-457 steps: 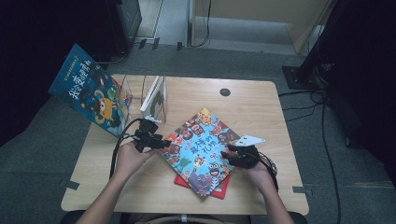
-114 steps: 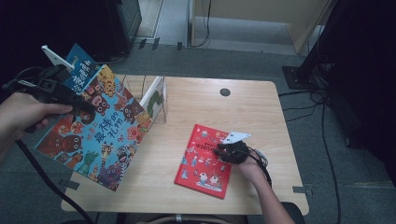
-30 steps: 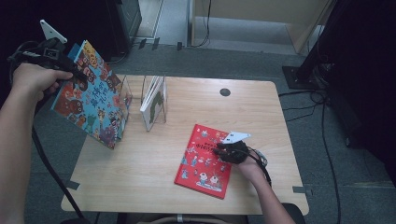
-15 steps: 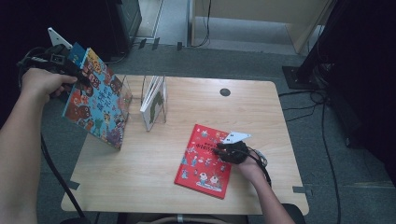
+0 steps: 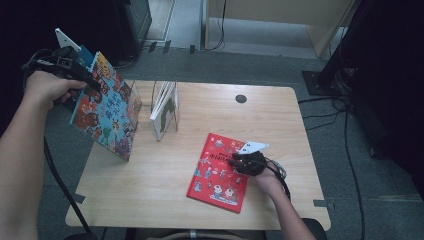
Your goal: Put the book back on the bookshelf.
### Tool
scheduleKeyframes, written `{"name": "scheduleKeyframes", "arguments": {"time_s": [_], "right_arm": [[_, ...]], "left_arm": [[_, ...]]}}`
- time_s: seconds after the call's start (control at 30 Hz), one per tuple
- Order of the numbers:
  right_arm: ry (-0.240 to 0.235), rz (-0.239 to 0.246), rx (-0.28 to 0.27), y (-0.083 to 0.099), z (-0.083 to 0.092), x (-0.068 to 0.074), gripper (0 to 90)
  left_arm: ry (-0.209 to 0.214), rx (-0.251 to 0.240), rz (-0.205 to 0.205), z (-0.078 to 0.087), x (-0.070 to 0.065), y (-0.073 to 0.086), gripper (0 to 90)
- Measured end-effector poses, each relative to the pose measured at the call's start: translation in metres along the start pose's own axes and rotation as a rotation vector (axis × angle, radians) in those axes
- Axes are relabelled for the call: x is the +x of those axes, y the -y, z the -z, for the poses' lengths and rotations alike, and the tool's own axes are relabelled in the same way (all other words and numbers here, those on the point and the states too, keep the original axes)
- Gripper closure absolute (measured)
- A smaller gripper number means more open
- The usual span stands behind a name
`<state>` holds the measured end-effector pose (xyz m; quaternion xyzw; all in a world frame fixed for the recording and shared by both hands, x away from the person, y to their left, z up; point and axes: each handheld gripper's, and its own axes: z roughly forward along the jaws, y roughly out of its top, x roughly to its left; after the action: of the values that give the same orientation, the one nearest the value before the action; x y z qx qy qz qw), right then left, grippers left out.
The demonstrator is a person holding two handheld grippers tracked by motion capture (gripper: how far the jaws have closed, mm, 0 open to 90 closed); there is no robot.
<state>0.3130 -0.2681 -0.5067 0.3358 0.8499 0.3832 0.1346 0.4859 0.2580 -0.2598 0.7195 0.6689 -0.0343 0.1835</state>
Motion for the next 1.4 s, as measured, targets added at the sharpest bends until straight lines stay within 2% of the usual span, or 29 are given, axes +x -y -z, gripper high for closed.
{"name": "scheduleKeyframes", "arguments": {"time_s": [0.07, 0.13, 0.17, 0.3, 0.43, 0.47, 0.53, 0.57, 0.7, 0.87, 0.9, 1.03, 1.17, 1.3, 1.4], "right_arm": [[-0.001, 0.0, 0.0, 0.0, 0.0, 0.0, 66.9], [-0.002, 0.0, -0.001, 0.0, 0.0, 0.0, 65.7], [-0.006, -0.001, -0.003, 0.0, 0.0, 0.0, 64.7], [-0.011, 0.001, -0.007, 0.001, 0.0, 0.0, 63.0], [-0.016, -0.003, -0.007, 0.001, 0.0, 0.0, 62.2], [-0.015, -0.003, -0.007, 0.001, 0.0, 0.0, 61.6], [-0.017, -0.005, -0.005, 0.001, 0.0, 0.001, 60.3], [-0.017, -0.003, -0.006, 0.001, 0.0, 0.001, 59.7], [-0.017, -0.008, -0.006, 0.001, 0.0, 0.001, 58.7], [-0.026, -0.015, -0.006, 0.0, -0.001, 0.001, 55.2], [-0.032, -0.02, -0.005, 0.0, -0.001, 0.001, 53.9], [-0.028, -0.037, -0.002, 0.0, 0.0, -0.001, 50.8], [-0.021, -0.051, 0.008, -0.001, 0.001, -0.004, 50.4], [-0.021, -0.061, 0.009, -0.002, 0.002, -0.006, 50.1], [-0.021, -0.072, 0.01, -0.002, 0.003, -0.008, 50.1]], "left_arm": [[-0.003, 0.004, 0.0, 0.002, -0.002, 0.0, 62.8], [-0.035, 0.009, -0.028, 0.006, -0.006, 0.0, 59.4], [-0.038, 0.008, -0.029, 0.007, -0.007, 0.001, 58.5], [-0.022, -0.022, -0.034, 0.019, -0.006, 0.004, 56.0], [-0.036, -0.044, -0.019, 0.032, -0.001, 0.009, 53.6], [-0.032, -0.053, -0.018, 0.035, 0.0, 0.011, 53.3], [0.024, -0.097, -0.02, 0.046, 0.003, 0.016, 54.7], [0.037, -0.119, -0.023, 0.052, 0.003, 0.018, 54.2], [0.029, -0.124, -0.057, 0.06, -0.004, 0.025, 53.8], [0.037, -0.151, -0.098, 0.058, -0.016, 0.034, 52.2], [0.033, -0.168, -0.12, 0.057, -0.02, 0.036, 52.3], [0.046, -0.15, -0.165, 0.048, -0.034, 0.044, 50.7], [0.065, -0.156, -0.179, 0.04, -0.043, 0.051, 49.7], [0.063, -0.148, -0.201, 0.028, -0.048, 0.057, 49.5], [0.09, -0.149, -0.209, 0.02, -0.051, 0.063, 49.9]]}}
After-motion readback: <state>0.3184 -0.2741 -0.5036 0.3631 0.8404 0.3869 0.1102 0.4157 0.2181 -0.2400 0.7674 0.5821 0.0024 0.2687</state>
